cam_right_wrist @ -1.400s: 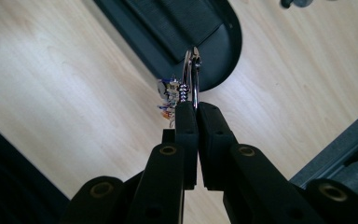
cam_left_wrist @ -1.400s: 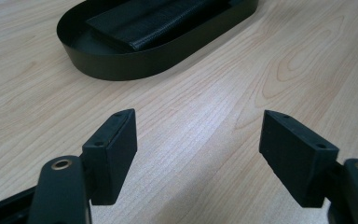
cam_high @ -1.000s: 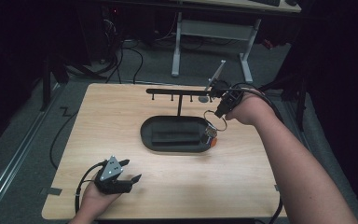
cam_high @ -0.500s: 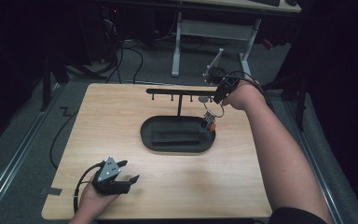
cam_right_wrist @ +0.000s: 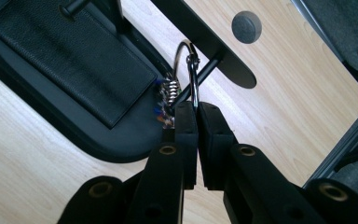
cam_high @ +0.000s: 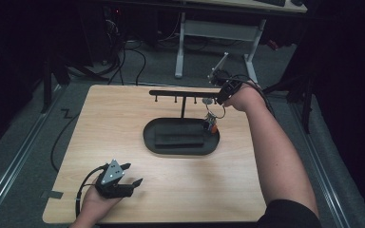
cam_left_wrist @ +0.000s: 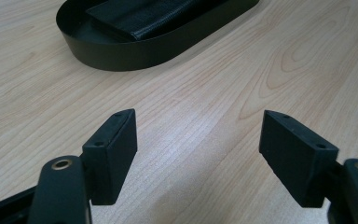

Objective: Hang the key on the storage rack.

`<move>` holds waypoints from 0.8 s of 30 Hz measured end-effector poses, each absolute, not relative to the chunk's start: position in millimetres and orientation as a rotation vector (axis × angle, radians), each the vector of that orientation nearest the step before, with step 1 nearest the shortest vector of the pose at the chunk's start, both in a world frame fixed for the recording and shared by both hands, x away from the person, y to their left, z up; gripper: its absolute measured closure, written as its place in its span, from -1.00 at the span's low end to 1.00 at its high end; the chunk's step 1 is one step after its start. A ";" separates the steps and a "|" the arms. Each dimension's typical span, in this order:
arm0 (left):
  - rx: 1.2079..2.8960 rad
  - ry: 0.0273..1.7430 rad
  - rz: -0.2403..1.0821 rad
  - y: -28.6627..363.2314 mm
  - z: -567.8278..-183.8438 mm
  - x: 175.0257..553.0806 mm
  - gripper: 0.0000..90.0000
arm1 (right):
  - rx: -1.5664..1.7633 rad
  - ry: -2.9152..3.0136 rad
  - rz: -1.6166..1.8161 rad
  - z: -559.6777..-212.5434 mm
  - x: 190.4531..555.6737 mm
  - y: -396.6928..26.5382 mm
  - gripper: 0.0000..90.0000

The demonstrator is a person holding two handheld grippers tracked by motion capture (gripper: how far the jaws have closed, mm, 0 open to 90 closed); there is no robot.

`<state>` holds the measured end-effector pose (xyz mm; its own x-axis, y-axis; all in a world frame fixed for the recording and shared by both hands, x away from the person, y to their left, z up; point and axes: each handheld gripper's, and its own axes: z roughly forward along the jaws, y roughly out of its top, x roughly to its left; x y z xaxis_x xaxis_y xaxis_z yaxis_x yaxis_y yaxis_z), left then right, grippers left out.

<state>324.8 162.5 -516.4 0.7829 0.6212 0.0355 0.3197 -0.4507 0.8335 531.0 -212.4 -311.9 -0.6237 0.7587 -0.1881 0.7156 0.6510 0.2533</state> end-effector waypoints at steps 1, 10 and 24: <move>2.067 0.700 0.427 161.8 -516.9 324.6 -0.37 | 1.185 2.597 0.223 -312.3 532.3 -212.2 0.93; 2.070 0.697 0.424 162.7 -516.7 325.6 -0.37 | 1.221 2.528 0.280 -307.8 522.2 -220.5 0.49; 2.055 0.722 0.445 165.4 -515.9 320.3 -0.39 | 1.333 2.453 0.577 -328.4 462.0 -252.6 -0.16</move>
